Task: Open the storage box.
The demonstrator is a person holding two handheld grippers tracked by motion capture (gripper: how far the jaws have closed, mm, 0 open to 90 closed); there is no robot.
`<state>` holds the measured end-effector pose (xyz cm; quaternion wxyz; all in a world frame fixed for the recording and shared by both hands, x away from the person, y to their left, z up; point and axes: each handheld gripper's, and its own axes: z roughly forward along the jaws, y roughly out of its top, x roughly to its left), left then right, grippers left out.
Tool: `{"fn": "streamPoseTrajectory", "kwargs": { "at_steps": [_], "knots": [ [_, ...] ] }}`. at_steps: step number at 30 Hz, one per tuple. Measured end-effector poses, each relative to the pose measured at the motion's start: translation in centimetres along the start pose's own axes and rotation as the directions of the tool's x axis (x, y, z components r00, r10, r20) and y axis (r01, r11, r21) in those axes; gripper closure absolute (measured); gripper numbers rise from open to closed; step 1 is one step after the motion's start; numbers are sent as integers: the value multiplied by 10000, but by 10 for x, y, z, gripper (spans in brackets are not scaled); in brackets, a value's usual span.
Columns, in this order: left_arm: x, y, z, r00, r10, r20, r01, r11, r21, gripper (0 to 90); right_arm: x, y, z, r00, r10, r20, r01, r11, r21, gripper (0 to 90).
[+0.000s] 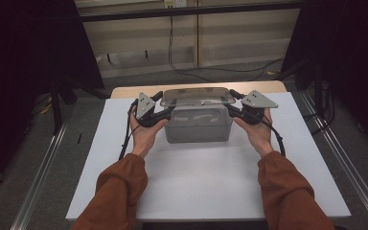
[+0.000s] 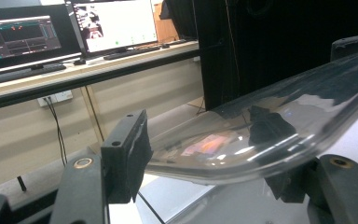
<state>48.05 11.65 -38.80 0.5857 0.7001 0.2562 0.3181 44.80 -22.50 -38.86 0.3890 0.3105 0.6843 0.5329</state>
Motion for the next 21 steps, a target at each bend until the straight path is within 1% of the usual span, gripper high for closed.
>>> {"fn": "streamPoseTrajectory", "kwargs": {
  "at_steps": [3, 7, 9, 10, 11, 16, 21],
  "knots": [
    [2, 0, 2, 9999, -129, -94, 129, 9999, -28, 380, -1, 2, 1, 10000, 28, -83, -28, 10000, 22, 563],
    [6, 0, 4, 9997, -246, -92, 246, 9997, -80, 395, -4, 7, 3, 9999, 75, -68, -75, 10000, -4, 567],
    [8, 1, 5, 9999, -146, -91, 145, 9999, -53, 416, -5, 7, 4, 9999, 150, -68, -150, 9999, -31, 570],
    [8, 1, 5, 9997, -258, 42, 258, 9996, -86, 456, -5, 7, 4, 9999, 151, -69, -151, 9999, -41, 570],
    [9, 2, 6, 9997, -215, 98, 216, 9998, -41, 482, -6, 7, 4, 9999, 149, -66, -150, 9999, -42, 572],
    [11, 2, 7, 9999, -124, 60, 124, 9999, -58, 495, -7, 7, 5, 9998, 180, -17, -180, 9997, -155, 572],
    [13, 5, 10, 9999, -131, 35, 131, 9999, -46, 510, -9, 9, 7, 9995, 304, -27, -305, 9994, -144, 563]
  ]
}}
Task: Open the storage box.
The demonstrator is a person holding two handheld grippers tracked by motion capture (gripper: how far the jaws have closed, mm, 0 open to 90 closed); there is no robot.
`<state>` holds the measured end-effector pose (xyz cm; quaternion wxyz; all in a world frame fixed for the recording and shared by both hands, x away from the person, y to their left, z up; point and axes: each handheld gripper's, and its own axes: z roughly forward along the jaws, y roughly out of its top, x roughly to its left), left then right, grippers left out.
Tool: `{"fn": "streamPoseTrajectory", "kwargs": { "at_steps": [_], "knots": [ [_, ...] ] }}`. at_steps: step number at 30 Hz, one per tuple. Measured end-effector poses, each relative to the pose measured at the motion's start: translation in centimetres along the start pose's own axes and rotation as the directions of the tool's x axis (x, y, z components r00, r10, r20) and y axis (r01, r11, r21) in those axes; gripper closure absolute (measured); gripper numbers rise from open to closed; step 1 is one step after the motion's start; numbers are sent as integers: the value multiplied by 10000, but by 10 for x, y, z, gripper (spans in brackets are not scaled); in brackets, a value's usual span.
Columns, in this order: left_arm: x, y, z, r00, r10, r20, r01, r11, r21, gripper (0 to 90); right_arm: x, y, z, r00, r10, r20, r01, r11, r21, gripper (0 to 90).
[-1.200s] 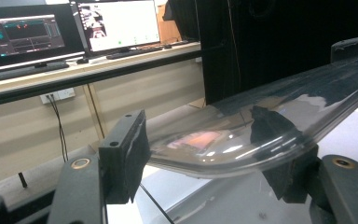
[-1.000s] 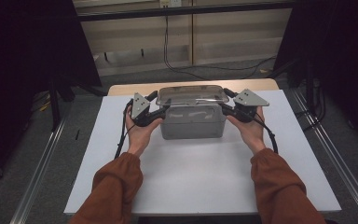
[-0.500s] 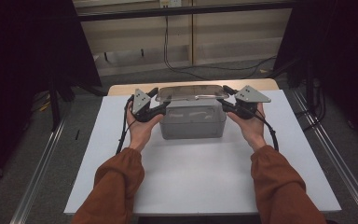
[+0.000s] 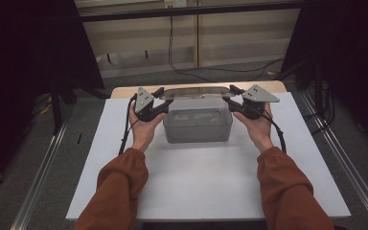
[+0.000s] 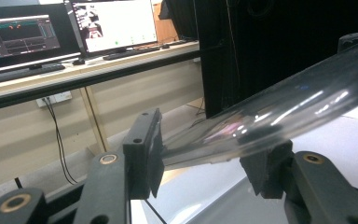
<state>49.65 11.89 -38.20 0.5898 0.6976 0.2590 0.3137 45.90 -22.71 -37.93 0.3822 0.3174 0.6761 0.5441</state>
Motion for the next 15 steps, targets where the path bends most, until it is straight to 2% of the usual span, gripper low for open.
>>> {"fn": "streamPoseTrajectory", "kwargs": {
  "at_steps": [6, 9, 11, 13, 15],
  "knots": [
    [1, 1, 2, 10000, -47, 3, 47, 9999, -114, 519, -5, -1, 6, 9999, 14, 144, -16, 9999, 119, 549],
    [2, 0, 3, 9997, -223, -44, 222, 9995, -227, 515, -7, -2, 9, 9998, 66, 195, -69, 9999, 108, 559],
    [2, 1, 4, 9999, -107, -58, 106, 9997, -213, 523, -9, -3, 11, 9971, 764, 39, -763, 9971, -47, 562],
    [3, 2, 5, 10000, -14, -43, 14, 9999, -157, 530, -8, -3, 12, 9991, 397, 170, -398, 9992, 15, 572],
    [4, 2, 5, 10000, -70, -49, 69, 9999, -130, 534, -10, -2, 14, 9990, 435, 137, -435, 9990, 26, 573]
  ]
}}
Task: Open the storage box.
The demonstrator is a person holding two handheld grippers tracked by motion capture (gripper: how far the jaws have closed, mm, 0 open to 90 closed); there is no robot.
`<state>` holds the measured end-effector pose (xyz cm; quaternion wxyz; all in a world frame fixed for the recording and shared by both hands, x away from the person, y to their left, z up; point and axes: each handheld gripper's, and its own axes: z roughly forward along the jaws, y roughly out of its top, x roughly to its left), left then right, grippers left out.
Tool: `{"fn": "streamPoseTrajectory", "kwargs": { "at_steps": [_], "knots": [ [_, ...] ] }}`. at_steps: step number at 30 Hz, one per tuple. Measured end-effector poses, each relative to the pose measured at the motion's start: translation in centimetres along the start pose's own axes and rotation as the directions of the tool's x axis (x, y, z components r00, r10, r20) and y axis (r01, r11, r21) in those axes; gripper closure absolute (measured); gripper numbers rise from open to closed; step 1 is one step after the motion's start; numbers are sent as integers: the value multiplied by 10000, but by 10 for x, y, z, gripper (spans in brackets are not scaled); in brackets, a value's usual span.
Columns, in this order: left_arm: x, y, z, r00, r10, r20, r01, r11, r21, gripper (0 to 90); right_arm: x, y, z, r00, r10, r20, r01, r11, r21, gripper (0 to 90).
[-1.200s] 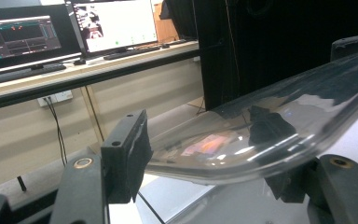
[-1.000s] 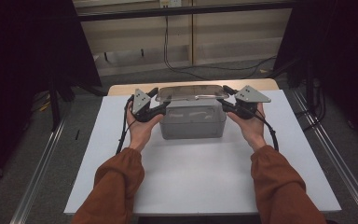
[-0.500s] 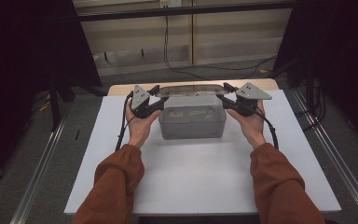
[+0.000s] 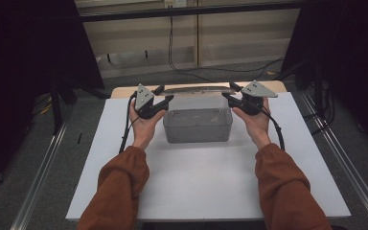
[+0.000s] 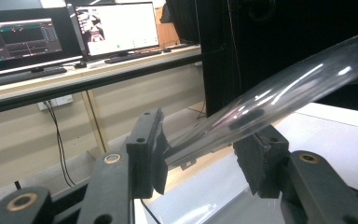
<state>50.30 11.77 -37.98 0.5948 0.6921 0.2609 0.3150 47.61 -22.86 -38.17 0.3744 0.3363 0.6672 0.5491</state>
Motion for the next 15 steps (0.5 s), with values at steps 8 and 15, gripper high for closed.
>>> {"fn": "streamPoseTrajectory", "kwargs": {
  "at_steps": [8, 15],
  "knots": [
    [4, -1, 4, 9999, 134, -15, -134, 9999, 33, 553, -5, 0, 5, 9997, 220, -97, -219, 9997, 58, 582],
    [8, -1, 10, 9998, 113, -164, -111, 9999, 108, 547, -8, 0, 7, 9995, 294, -95, -294, 9996, 7, 611]
  ]
}}
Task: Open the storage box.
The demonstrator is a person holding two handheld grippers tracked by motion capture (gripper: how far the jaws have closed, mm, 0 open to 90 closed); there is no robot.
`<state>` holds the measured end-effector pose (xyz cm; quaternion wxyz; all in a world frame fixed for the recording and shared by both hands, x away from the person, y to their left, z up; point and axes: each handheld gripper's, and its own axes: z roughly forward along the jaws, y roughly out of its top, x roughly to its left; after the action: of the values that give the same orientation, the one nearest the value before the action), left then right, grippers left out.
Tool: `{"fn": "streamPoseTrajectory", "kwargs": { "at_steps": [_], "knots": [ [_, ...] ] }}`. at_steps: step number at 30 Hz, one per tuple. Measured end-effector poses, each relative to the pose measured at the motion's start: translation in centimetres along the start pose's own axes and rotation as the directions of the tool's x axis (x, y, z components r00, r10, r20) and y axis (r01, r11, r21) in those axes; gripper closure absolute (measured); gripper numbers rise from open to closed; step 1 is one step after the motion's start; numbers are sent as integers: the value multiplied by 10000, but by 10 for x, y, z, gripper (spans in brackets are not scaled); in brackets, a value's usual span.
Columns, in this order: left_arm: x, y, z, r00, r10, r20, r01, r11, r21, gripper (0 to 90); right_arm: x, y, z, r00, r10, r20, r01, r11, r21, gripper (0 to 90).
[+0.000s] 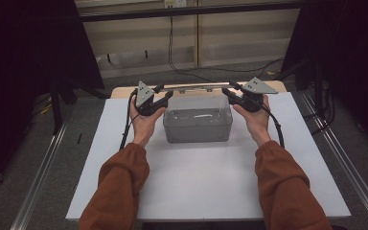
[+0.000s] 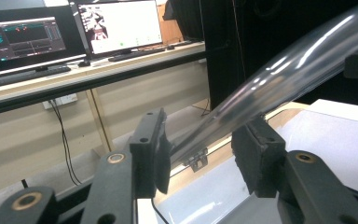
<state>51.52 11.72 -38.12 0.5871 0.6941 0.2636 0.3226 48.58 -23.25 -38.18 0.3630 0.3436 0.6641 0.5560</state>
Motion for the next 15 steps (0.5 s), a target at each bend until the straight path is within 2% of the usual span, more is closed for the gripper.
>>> {"fn": "streamPoseTrajectory", "kwargs": {
  "at_steps": [9, 15],
  "knots": [
    [5, -3, 9, 10000, 32, 7, -33, 9998, 186, 572, -3, -1, 2, 10000, 64, 39, -64, 9999, -78, 635],
    [8, -1, 12, 9999, 24, -167, -21, 9998, 177, 572, -7, 2, 7, 10000, 20, 73, -20, 10000, -67, 645]
  ]
}}
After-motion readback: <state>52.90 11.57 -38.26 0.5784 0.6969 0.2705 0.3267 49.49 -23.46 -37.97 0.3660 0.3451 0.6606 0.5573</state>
